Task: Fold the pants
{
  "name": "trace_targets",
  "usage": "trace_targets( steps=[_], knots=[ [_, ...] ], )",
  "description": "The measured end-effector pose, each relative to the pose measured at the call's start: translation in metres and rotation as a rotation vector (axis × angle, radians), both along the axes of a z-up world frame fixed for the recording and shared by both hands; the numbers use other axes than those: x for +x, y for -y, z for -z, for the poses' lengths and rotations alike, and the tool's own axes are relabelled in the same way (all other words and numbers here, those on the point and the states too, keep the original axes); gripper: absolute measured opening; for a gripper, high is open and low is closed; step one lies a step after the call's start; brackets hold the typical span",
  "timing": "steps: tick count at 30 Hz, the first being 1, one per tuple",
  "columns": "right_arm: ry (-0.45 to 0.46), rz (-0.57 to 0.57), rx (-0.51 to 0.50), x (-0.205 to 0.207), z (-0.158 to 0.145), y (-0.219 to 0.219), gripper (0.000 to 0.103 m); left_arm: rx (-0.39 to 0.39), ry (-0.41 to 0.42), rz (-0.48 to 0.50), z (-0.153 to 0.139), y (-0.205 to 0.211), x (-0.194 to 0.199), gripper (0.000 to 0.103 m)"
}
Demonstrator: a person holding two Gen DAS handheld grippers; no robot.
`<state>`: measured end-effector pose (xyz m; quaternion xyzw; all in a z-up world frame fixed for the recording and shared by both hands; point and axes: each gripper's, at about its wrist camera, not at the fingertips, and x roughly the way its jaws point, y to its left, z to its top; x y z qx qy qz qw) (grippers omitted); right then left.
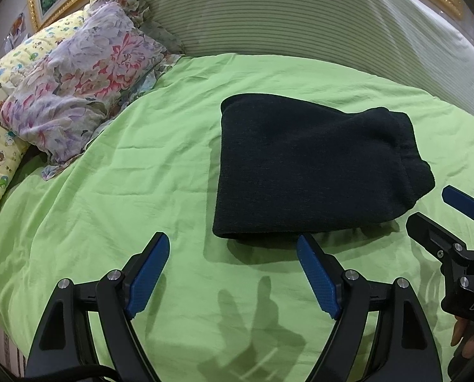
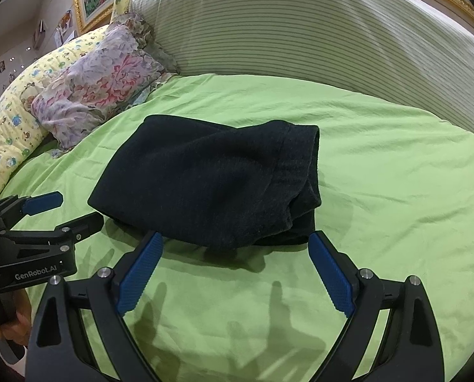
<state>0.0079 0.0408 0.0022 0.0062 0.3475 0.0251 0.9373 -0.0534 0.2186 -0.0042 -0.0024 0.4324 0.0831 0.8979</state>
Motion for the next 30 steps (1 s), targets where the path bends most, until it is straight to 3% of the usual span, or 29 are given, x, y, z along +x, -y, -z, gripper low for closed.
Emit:
trace_targets(
  steps=[30],
  knots=[
    [0.023, -0.003, 0.005, -0.0028, -0.0050, -0.0057, 0.093, -0.007, 0.007, -0.001, -0.0064, -0.0028, 0.0030, 0.084]
  ],
)
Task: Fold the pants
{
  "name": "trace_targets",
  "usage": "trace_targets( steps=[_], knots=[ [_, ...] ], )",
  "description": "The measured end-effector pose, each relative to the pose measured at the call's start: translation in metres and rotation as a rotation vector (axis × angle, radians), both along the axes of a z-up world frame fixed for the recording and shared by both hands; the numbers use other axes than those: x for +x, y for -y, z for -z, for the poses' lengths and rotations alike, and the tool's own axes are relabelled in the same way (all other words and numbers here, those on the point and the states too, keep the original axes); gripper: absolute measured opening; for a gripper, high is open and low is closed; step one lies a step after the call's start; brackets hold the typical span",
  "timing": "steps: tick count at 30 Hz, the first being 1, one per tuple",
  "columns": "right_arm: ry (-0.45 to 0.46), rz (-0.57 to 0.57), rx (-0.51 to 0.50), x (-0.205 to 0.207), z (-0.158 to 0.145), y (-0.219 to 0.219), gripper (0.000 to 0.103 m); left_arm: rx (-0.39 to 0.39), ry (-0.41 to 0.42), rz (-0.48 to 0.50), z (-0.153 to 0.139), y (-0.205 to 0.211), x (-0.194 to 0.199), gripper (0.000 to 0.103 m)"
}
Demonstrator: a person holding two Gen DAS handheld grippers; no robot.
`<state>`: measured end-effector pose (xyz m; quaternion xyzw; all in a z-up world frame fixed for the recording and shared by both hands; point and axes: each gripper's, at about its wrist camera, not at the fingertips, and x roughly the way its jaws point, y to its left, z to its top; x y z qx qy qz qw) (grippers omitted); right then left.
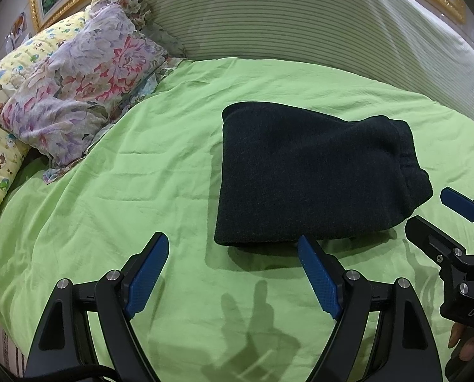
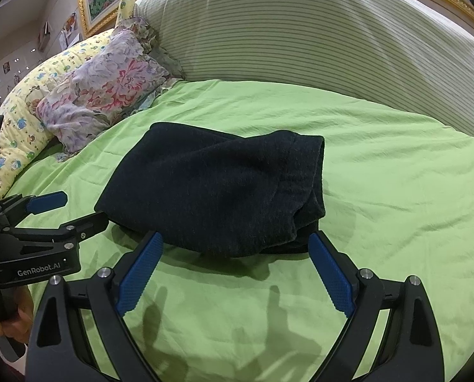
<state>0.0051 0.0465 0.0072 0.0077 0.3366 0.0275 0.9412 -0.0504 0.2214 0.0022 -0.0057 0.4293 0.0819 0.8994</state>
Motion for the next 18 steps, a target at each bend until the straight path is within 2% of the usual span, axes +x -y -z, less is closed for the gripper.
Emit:
trace_targets(
  steps=[18],
  knots=[
    [0.010, 0.002, 0.010, -0.0010, -0.0033, -0.0009, 0.093, 0.000, 0.010, -0.006, -0.0041, 0.0033, -0.0002, 0.084]
  ],
)
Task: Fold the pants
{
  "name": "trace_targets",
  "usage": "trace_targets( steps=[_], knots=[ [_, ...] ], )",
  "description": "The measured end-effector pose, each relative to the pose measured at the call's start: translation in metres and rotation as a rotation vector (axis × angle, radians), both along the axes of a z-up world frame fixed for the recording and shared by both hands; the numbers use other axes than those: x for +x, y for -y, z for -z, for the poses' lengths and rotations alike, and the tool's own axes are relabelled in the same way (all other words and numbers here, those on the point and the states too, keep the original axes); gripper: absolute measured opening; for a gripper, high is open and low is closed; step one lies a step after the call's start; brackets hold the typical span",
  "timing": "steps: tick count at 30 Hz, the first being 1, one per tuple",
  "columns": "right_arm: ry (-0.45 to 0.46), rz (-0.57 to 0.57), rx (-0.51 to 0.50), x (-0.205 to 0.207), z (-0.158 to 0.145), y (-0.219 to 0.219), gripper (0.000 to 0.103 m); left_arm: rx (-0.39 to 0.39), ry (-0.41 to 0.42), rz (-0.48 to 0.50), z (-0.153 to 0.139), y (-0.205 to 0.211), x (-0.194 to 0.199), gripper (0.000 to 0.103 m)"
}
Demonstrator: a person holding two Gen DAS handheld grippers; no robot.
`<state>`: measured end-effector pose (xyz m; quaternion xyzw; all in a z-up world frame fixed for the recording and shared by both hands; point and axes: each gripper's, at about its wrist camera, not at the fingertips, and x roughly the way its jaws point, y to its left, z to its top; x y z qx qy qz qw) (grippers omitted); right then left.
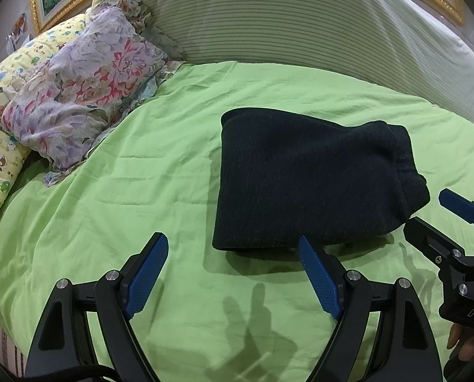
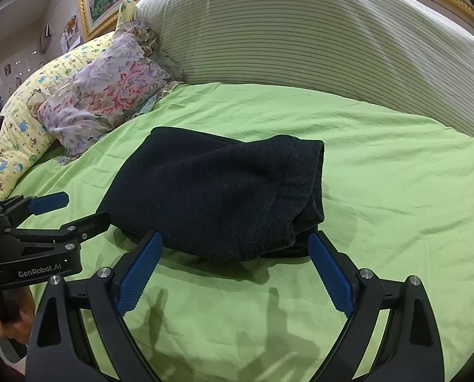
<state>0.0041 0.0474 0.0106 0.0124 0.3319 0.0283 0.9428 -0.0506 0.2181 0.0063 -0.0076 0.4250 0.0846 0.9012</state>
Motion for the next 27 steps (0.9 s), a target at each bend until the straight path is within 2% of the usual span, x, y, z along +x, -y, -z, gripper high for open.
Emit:
trace_targets(
  steps=[27],
  knots=[
    [0.002, 0.005, 0.008, 0.008, -0.003, 0.010, 0.093, -0.003, 0.024, -0.002, -0.008, 0.002, 0.003, 0.084]
  ],
)
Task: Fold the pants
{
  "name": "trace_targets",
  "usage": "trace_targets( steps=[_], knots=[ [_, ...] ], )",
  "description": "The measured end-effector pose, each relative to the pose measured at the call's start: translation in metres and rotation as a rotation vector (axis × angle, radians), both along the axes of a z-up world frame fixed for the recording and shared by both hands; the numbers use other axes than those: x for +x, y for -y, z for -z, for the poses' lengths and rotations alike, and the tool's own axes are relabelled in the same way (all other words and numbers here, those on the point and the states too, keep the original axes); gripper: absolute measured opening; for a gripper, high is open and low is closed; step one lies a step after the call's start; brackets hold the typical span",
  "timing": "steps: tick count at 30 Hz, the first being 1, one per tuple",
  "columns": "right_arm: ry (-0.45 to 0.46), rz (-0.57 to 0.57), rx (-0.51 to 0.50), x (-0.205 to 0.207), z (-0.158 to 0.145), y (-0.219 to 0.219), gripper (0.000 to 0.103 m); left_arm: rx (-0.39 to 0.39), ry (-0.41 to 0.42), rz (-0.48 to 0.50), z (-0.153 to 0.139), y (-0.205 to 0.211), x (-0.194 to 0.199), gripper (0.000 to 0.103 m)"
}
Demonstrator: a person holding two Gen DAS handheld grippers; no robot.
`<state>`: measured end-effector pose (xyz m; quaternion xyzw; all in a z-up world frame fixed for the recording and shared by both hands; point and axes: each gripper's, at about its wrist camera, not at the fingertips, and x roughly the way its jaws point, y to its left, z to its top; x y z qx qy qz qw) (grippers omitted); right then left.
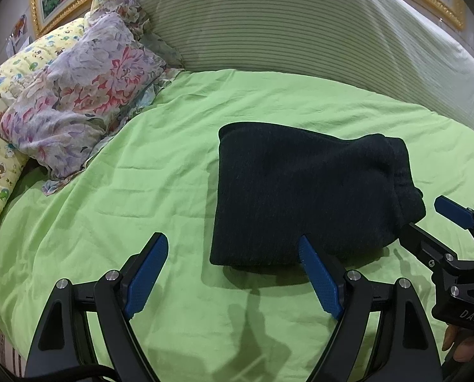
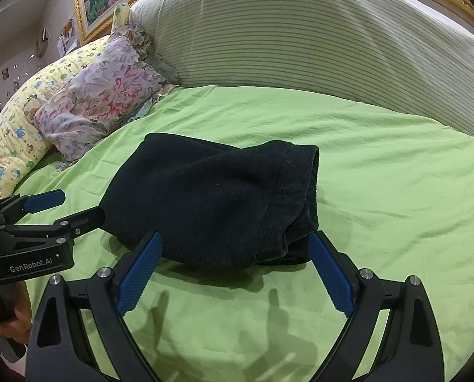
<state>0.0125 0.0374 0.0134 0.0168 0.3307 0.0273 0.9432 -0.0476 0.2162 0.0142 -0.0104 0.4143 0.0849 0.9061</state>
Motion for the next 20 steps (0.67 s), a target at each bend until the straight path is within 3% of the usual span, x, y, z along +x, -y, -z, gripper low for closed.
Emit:
trace_targets(
  steps=[20],
  knots=[
    [0.001, -0.001, 0.006, 0.013, -0.005, 0.010, 0.093, -0.008, 0.010, -0.011, -0.004, 0.001, 0.019, 0.084]
  ],
)
